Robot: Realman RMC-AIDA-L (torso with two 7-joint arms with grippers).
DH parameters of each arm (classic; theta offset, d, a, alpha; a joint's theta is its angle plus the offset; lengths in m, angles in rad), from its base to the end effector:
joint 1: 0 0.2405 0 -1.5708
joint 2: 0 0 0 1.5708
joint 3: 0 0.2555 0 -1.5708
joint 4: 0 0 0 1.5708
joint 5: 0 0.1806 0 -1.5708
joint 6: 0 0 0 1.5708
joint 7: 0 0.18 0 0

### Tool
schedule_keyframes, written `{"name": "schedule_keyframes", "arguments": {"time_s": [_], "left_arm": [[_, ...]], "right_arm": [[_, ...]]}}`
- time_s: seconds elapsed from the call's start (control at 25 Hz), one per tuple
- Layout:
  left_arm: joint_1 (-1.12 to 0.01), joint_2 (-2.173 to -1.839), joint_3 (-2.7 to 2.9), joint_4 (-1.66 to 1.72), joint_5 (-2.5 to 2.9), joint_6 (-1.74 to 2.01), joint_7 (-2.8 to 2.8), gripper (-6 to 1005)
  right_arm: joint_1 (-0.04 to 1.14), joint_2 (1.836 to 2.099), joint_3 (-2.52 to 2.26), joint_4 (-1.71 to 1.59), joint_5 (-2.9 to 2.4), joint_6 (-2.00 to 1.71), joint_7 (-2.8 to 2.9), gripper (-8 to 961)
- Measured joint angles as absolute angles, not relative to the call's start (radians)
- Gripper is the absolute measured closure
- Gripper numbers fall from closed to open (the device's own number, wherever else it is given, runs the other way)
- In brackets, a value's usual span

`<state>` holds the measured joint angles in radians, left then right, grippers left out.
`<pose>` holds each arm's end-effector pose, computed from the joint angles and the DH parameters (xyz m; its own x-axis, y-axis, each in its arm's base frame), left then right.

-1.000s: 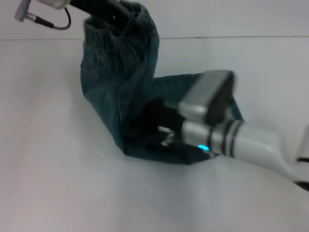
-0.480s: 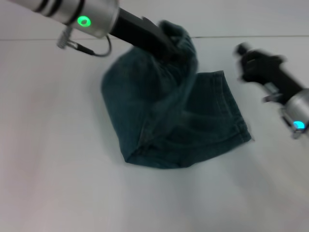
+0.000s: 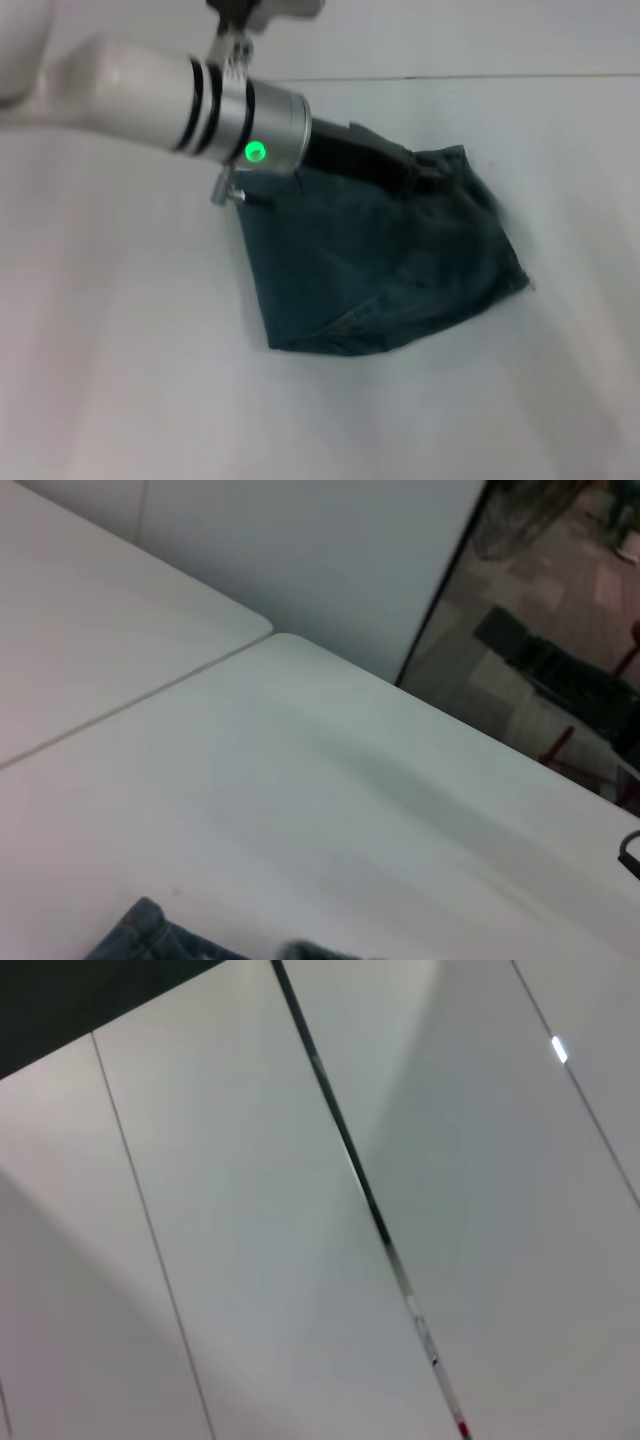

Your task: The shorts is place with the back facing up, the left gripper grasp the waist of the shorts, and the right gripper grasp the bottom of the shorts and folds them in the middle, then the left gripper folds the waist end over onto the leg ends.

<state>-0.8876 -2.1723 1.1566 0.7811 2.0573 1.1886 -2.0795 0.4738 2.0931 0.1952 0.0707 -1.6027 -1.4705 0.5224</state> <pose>-0.0914 0.3790 -0.1067 0.8301 0.4820 0.2803 0.5199 -0.8508 -0.0764 0.2745 0.3424 0.0277 0.3823 0.2040 -0.9013 -0.8724 -0.2417 -0.4248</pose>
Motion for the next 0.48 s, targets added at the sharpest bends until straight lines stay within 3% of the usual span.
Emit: {"name": "schedule_keyframes", "arguments": {"time_s": [0.16,0.48], "left_arm": [[-0.828,-2.171,1.193,0.752,1.922,1.137,-2.004,705],[-0.644,-2.162,1.126,0.844,1.743,1.25,-1.898,355]], "right_arm": [[0.479,2.094,0.158,0.072,-1.605,-1.444,0.541,924],[0.503,2.088,-0.045,-0.083,-1.653,-1.486,0.804,893]]}}
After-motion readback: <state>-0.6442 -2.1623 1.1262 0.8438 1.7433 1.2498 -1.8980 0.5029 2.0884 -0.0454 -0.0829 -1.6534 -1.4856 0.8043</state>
